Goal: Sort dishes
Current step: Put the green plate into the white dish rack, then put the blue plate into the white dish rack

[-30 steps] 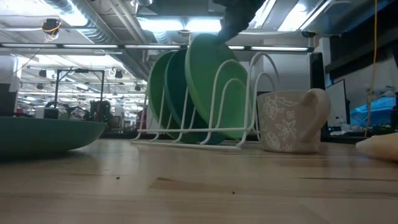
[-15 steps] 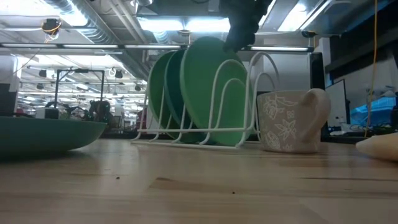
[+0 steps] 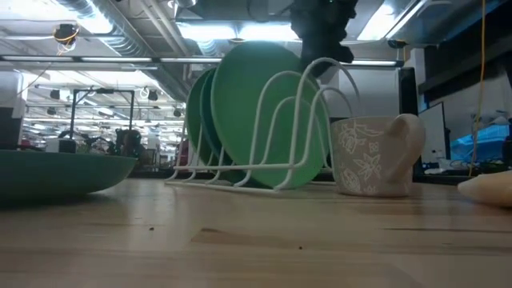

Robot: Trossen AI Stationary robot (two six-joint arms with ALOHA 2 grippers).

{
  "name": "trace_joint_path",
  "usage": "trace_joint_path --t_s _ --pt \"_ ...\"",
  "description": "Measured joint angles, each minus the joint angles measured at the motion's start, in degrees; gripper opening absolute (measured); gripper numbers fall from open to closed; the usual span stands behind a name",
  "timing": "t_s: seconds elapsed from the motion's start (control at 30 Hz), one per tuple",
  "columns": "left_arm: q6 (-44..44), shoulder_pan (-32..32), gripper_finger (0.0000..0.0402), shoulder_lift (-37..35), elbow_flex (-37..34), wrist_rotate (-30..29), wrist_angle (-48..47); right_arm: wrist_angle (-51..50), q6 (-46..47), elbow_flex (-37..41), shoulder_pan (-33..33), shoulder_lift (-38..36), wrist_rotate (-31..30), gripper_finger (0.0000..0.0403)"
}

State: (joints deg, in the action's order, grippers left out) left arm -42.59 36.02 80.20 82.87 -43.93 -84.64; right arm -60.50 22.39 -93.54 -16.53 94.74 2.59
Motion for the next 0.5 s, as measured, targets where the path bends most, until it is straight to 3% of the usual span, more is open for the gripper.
trace_joint_path --t_s 0.2,0.5 --pt "1.16 -0.01 0.0001 0.06 0.0 -0.04 0.08 -3.21 4.44 0.0 0.0 0.02 -1.06 0.0179" --pt "0.47 -0.01 0.0001 0.31 0.0 -0.1 1.77 -6.0 18.36 0.02 0.0 0.02 -0.39 0.0179"
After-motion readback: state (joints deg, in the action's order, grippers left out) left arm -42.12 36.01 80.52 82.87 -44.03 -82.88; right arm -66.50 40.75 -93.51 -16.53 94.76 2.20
